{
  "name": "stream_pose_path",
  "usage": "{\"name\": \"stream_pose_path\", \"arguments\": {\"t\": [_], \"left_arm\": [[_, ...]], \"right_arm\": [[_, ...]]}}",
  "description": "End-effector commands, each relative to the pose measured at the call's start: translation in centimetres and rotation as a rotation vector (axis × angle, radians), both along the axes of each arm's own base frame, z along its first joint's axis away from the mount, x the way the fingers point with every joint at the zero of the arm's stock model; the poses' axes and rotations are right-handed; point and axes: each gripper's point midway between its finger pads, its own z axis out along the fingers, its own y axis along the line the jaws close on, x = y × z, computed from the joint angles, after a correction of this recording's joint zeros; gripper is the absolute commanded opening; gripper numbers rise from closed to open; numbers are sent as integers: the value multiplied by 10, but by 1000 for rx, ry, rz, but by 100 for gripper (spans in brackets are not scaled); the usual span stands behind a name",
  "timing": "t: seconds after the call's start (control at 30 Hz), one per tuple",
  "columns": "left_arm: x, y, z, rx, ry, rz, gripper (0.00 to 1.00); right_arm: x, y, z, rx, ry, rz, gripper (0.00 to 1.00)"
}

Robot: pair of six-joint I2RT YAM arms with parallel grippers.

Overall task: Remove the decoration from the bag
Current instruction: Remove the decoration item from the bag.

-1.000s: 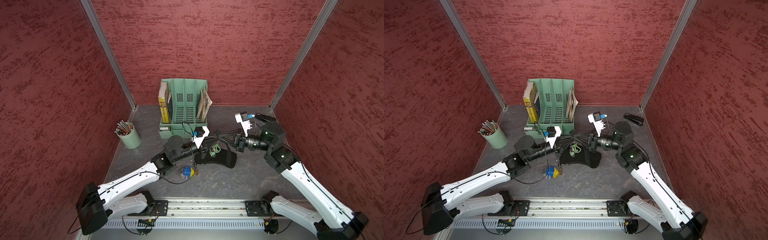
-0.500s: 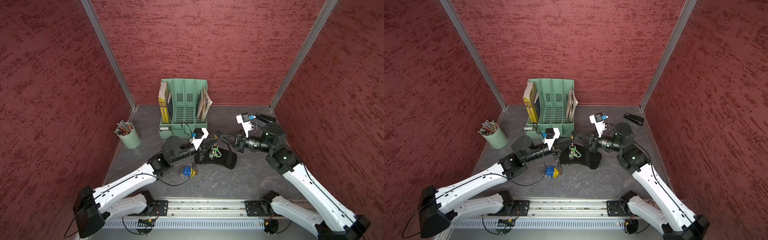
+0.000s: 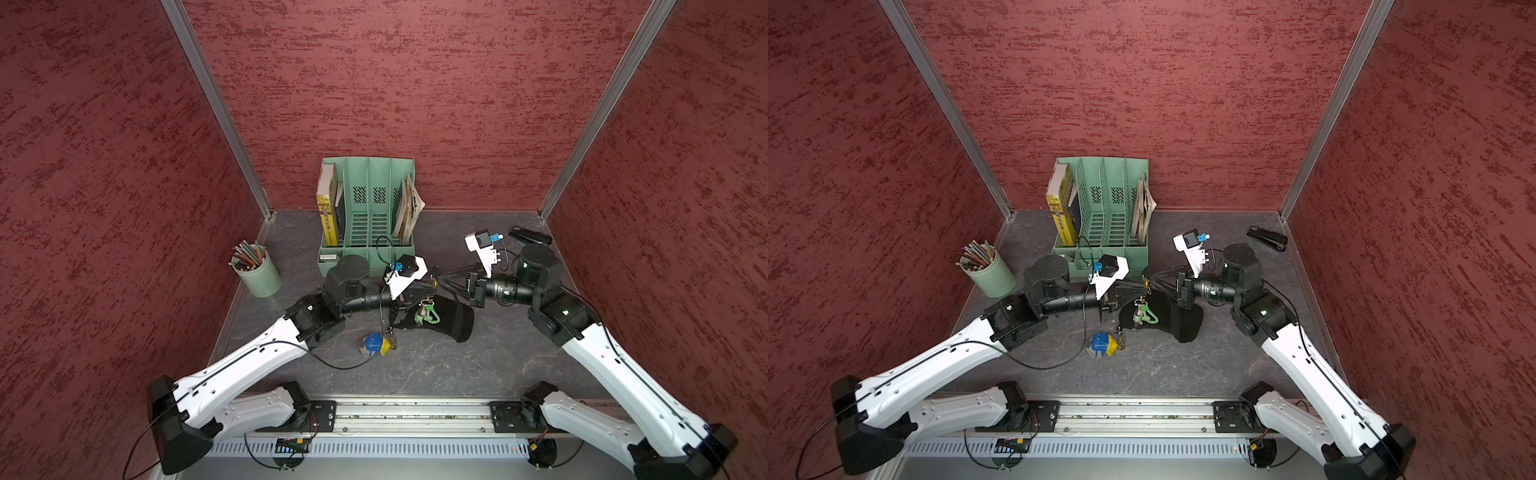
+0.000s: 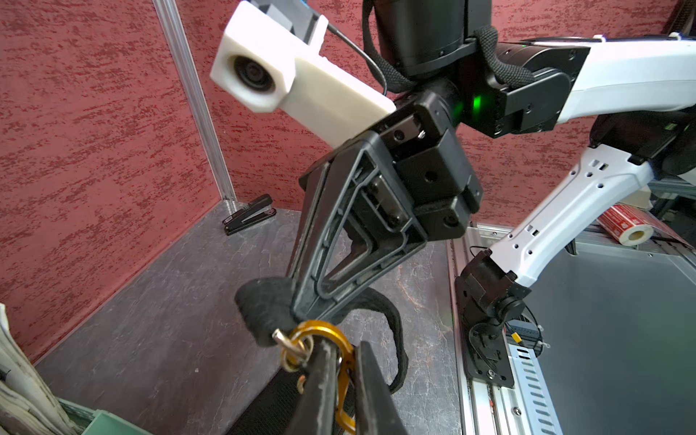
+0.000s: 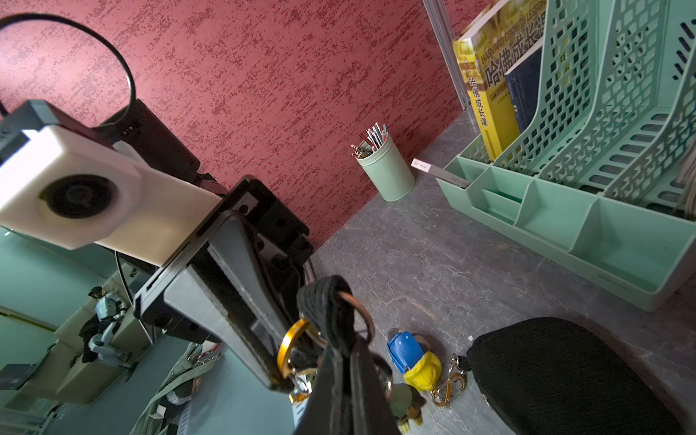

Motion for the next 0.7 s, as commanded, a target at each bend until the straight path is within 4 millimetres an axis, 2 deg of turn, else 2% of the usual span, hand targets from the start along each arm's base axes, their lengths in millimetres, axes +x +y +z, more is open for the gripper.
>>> {"name": "stream_pose_path", "arguments": {"t": [0.0,0.37,0.67], "left_arm": [[-12,-2,5,22,-2,-78,12],[-9,2,22,-32,-24,-61,12],[18,22,23,-97,-15,103,14]], "right_arm": [[-1,0,10,-1,-26,10,0],[2,3,-1,-32,-5,25,0],[17,-8,-6,-84,-6,-93,0]]}}
